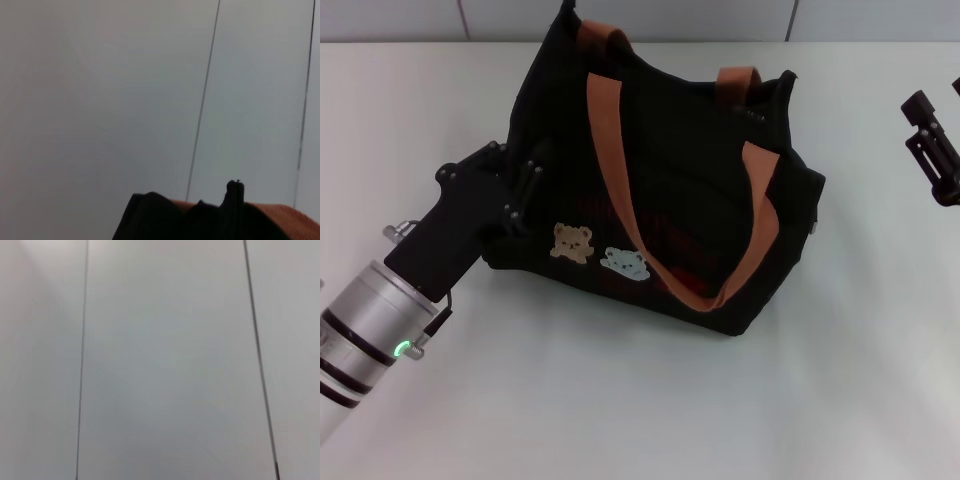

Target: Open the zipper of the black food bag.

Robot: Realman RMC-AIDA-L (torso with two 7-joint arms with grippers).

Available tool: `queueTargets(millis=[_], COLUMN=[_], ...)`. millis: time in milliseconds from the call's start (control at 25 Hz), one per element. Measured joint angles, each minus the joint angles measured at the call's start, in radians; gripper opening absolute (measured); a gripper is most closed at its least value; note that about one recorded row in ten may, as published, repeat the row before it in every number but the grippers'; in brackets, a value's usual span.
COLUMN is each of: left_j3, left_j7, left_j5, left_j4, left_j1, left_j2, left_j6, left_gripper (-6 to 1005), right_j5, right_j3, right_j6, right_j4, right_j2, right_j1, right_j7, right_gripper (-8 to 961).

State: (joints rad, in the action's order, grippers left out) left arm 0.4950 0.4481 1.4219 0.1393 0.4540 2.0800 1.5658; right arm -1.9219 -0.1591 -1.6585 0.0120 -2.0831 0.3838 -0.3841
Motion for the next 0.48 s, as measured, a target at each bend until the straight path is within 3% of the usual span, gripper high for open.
queueTargets(millis=[280, 400, 480], left_j3=[-0.052, -0.067, -0.054], left_j7=[0.018, 0.065, 0.113], left_j5=[-0.007, -0.007, 0.007], left_j4=[-0.042, -0.129, -0.215], left_j1=[-0.08, -0.136, -0.167], left_j2=[-0.006, -0.008, -0.011], left_j6=[0.172, 0.26, 0.312], left_gripper=[243, 472, 520], right_j5=[0.0, -0.005, -0.018], right_j3=[-0.032, -0.024, 0.0], right_j6=[0.023, 0.003, -0.036], right_j4=[-0.058, -0.116, -0.173], right_j2=[0.002, 0.004, 0.006], right_j1=[0.006, 0.01, 0.013], right_j7=[-0.227, -0.365, -0.454], right_gripper=[620, 620, 621])
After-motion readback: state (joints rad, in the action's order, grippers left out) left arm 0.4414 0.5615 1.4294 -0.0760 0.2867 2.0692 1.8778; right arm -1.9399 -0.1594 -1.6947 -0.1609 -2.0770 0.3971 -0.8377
